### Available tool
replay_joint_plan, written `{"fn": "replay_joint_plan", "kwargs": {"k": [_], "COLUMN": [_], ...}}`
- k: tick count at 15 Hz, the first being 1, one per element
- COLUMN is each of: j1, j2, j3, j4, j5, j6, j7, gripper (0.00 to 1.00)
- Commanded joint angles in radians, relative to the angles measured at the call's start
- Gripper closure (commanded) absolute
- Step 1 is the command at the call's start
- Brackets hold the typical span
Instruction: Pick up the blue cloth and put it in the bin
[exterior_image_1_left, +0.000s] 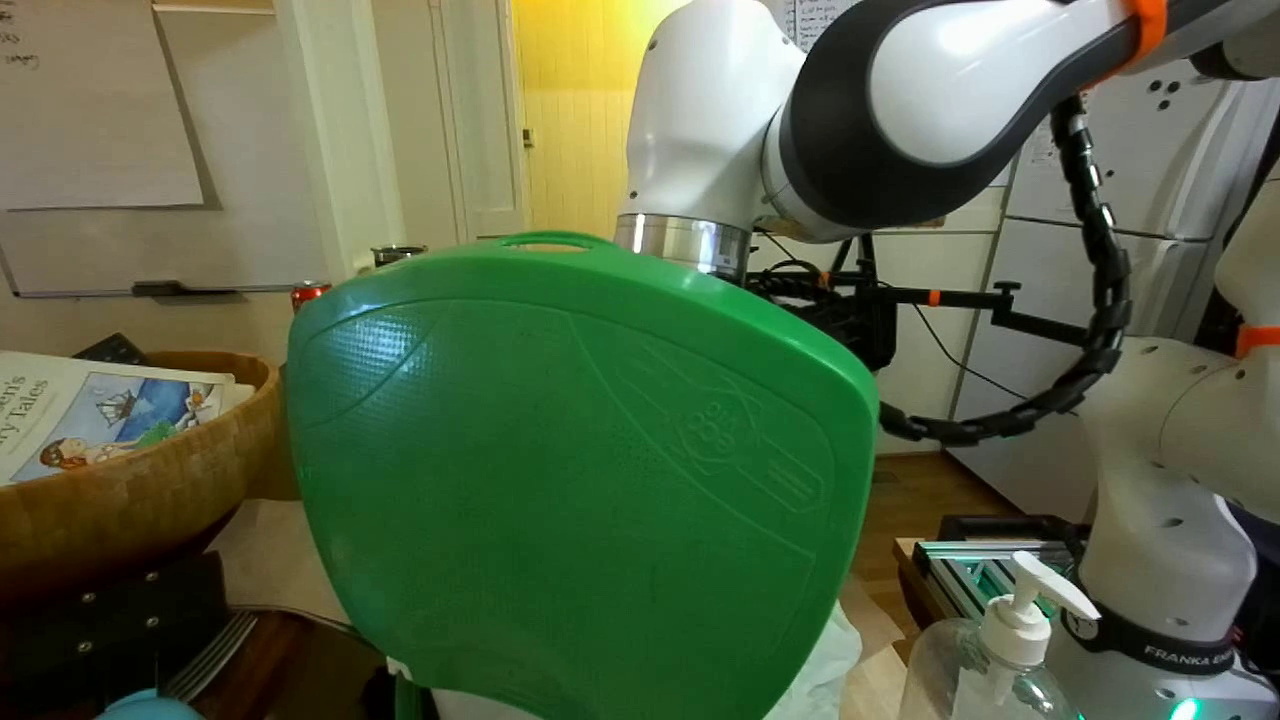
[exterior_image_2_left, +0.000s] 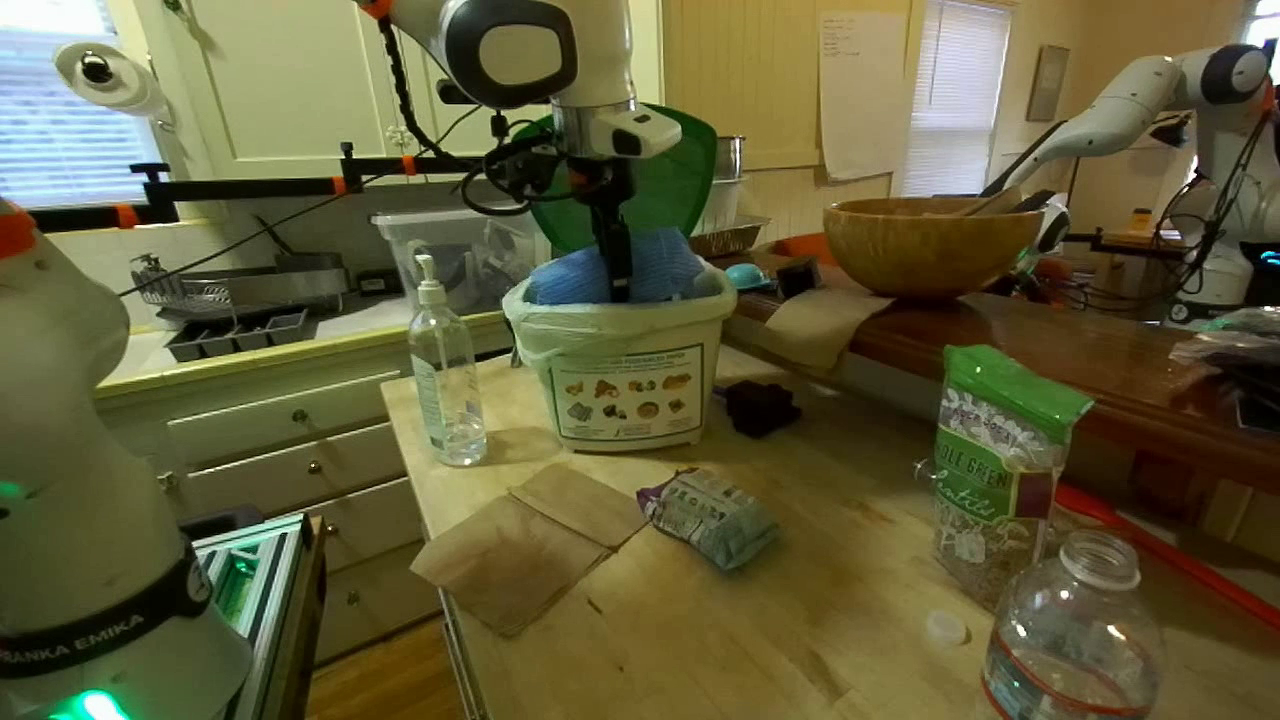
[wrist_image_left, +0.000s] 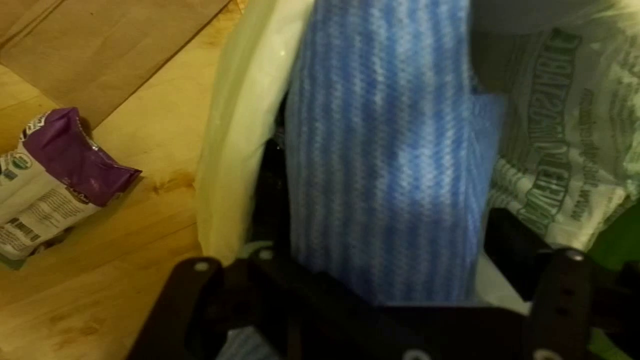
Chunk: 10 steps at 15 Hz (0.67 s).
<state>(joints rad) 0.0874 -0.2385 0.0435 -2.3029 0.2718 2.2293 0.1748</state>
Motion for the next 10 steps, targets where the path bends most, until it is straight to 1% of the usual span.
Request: {"fn": "replay_joint_plan", "kwargs": {"k": [1,6,10], "j1": [0.001,0.003,-0.006], "j2": [-0.010,-0.026,-0.036], "j3": [0.004,0.000,0.004], "j4": [0.000,0.019,0.048], "j5": [0.041,0.083,0.067], "j6": [-0.006,-0.011,-0.018], "j7": [-0.009,-0.015,0.006], "gripper": [0.00,0.00,0.00]}}
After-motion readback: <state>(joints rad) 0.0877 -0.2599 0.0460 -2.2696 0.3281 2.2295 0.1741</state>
